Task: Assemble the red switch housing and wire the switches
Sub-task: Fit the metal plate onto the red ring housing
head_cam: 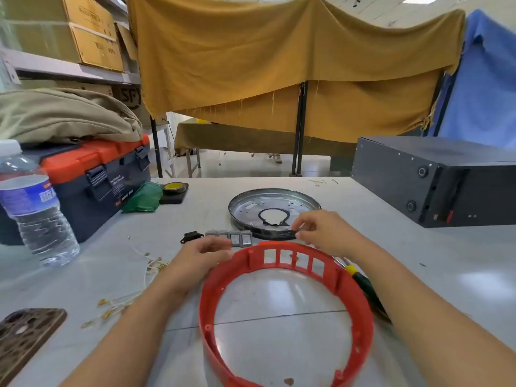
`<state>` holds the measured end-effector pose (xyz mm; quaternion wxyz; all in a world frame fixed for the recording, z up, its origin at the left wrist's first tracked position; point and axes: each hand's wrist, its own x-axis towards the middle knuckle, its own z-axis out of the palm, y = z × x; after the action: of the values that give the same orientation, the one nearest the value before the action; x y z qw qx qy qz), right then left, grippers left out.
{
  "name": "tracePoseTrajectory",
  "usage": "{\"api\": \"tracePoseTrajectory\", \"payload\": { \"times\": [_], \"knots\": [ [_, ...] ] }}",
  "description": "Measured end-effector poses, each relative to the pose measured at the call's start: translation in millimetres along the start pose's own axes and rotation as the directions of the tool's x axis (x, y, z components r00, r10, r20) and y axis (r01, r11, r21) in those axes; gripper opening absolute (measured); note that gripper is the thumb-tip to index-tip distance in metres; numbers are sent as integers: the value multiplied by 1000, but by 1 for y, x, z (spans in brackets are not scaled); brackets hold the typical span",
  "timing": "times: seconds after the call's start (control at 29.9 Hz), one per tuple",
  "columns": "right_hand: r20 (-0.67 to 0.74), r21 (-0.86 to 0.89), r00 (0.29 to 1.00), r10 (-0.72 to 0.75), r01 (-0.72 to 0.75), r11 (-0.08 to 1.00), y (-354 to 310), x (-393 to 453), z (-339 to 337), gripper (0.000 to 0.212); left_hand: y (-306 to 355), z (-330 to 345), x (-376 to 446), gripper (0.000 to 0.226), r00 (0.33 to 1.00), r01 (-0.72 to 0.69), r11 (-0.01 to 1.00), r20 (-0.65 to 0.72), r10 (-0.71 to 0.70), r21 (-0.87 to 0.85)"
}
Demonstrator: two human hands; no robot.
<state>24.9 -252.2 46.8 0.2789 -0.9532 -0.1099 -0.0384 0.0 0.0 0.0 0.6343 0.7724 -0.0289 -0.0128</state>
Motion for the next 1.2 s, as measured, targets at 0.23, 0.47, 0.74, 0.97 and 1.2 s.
{"api": "tracePoseTrajectory", "payload": {
  "times": [0.23, 0.47, 0.74, 0.97, 1.2],
  "knots": [
    [43, -232, 998, 38, -27, 972, 5, 46, 15, 34, -12, 5, 7, 14, 998, 57, 992, 26, -54, -112],
    [34, -227, 997, 67, -57, 972, 5, 55, 22, 21, -11, 7, 4, 12, 998, 53, 989, 21, -51, -136],
    [-200, -157, 975, 98, -130, 979, 9, 44, 18, 14, -9, 7, 2, 10, 999, 49, 988, -6, -51, -144],
    [-364, -105, 930, -56, 19, 994, -1, 9, 6, 9, -2, 5, 2, 11, 998, 26, 981, -47, -36, -194],
    [-380, -131, 876, -298, 268, 954, -18, -34, 7, 5, 16, -5, 0, 31, 983, -118, 911, -179, 50, -395]
  ]
}}
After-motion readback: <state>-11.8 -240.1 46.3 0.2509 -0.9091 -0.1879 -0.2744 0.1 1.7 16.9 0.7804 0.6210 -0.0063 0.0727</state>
